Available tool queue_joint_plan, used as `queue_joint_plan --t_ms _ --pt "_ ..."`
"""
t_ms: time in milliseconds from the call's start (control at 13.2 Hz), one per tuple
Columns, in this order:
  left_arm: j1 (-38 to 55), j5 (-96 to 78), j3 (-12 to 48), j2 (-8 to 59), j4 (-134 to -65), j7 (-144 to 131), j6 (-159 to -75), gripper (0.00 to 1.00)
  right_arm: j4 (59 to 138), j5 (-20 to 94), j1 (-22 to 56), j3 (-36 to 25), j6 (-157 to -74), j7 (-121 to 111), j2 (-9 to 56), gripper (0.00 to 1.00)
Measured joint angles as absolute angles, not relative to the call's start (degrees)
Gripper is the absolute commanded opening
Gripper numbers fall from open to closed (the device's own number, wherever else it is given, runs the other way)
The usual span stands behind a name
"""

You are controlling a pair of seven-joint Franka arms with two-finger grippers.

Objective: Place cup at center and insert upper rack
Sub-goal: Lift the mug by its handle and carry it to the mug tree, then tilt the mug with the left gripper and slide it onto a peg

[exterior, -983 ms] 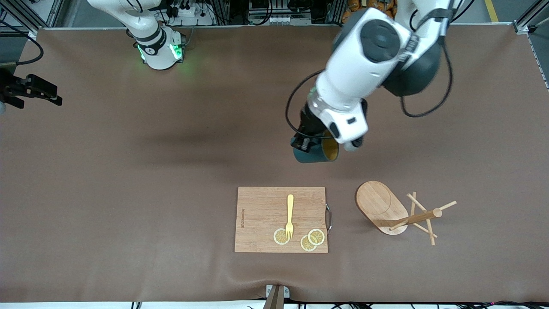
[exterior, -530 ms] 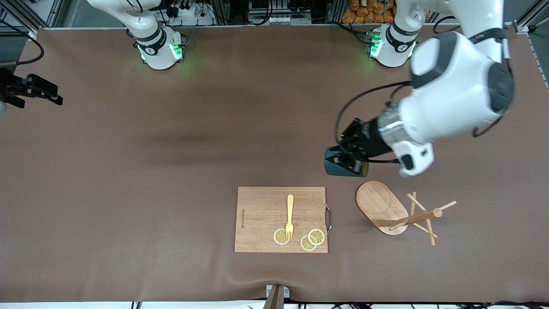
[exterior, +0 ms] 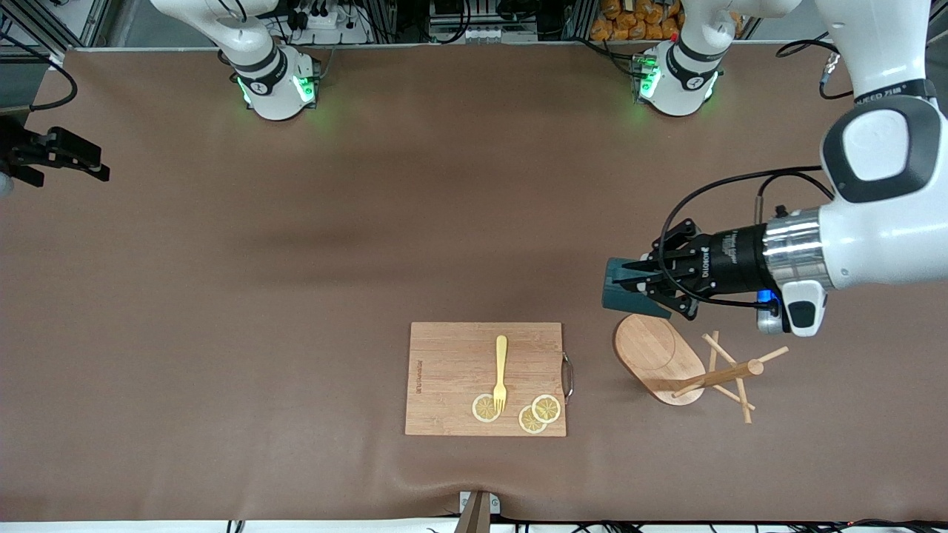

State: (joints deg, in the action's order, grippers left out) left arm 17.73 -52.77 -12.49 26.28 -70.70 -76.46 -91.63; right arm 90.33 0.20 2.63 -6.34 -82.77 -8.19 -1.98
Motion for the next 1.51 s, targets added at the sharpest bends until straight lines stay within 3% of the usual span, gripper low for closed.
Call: queue_joint_plan --t_ms 530,1513 --pt "9.26 -61.91 -12.42 31.28 -71.13 -63.38 -84.34 0.00 90.14 0.23 3.01 -5.96 -82.78 -8.18 -1.98 1.00" --pt "3.81 -68.26 -12.27 35.99 -71.16 -52.77 -78.21 0.00 87.64 0.23 3.24 -6.07 -82.78 -8.11 -2.00 1.00"
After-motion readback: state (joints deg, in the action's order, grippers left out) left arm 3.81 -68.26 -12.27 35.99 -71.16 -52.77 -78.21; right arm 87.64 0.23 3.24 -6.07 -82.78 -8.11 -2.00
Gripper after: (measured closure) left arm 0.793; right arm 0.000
